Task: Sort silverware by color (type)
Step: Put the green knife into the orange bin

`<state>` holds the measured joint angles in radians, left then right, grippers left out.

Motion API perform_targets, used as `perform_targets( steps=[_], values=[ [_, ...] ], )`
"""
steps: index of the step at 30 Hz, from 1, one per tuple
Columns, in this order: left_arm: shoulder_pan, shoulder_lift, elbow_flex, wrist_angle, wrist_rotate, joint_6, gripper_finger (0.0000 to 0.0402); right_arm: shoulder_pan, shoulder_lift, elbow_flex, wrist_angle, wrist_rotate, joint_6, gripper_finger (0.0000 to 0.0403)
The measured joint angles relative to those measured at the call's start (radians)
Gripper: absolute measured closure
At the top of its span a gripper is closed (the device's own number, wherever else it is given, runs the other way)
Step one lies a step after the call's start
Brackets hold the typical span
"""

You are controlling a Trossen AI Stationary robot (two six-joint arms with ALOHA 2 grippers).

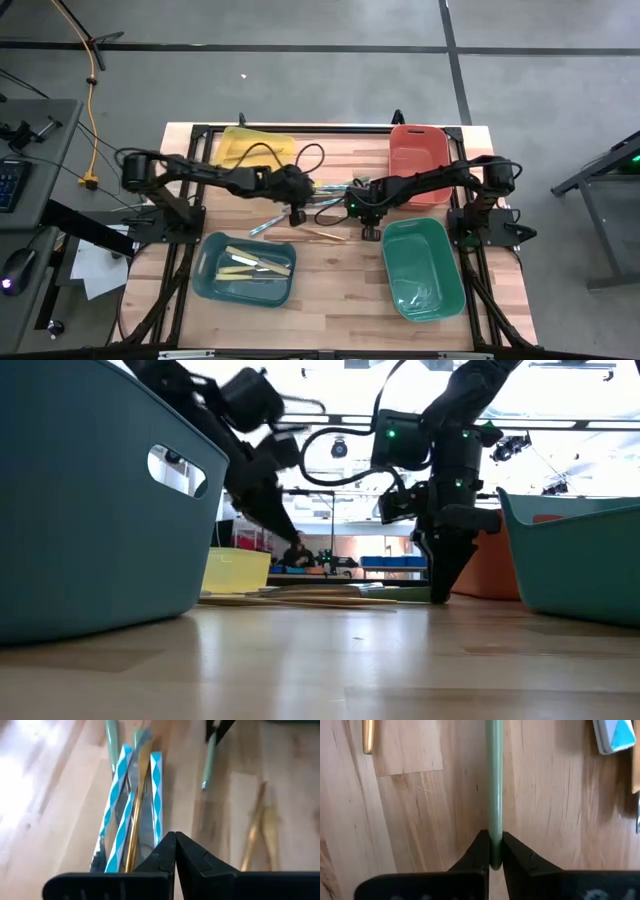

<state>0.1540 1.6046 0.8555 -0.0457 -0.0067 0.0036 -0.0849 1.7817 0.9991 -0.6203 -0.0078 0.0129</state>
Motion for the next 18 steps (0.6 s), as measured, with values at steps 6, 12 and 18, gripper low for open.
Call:
perform_targets(
  steps=[6, 12, 18],
  values=[
    [-0.012, -0.195, -0.093, 0.012, -0.005, 0.000, 0.0402, 0.000, -0.054, -0.005, -0.020, 0.007, 0.033, 0.0391],
    [-0.014, -0.398, -0.211, 0.120, -0.005, -0.011, 0.0401, 0.001, -0.148, -0.004, 0.012, 0.006, 0.061, 0.0391],
    [-0.019, -0.589, -0.288, 0.158, -0.001, -0.011, 0.0402, 0.001, -0.257, -0.001, 0.146, 0.007, 0.069, 0.0391]
  ],
)
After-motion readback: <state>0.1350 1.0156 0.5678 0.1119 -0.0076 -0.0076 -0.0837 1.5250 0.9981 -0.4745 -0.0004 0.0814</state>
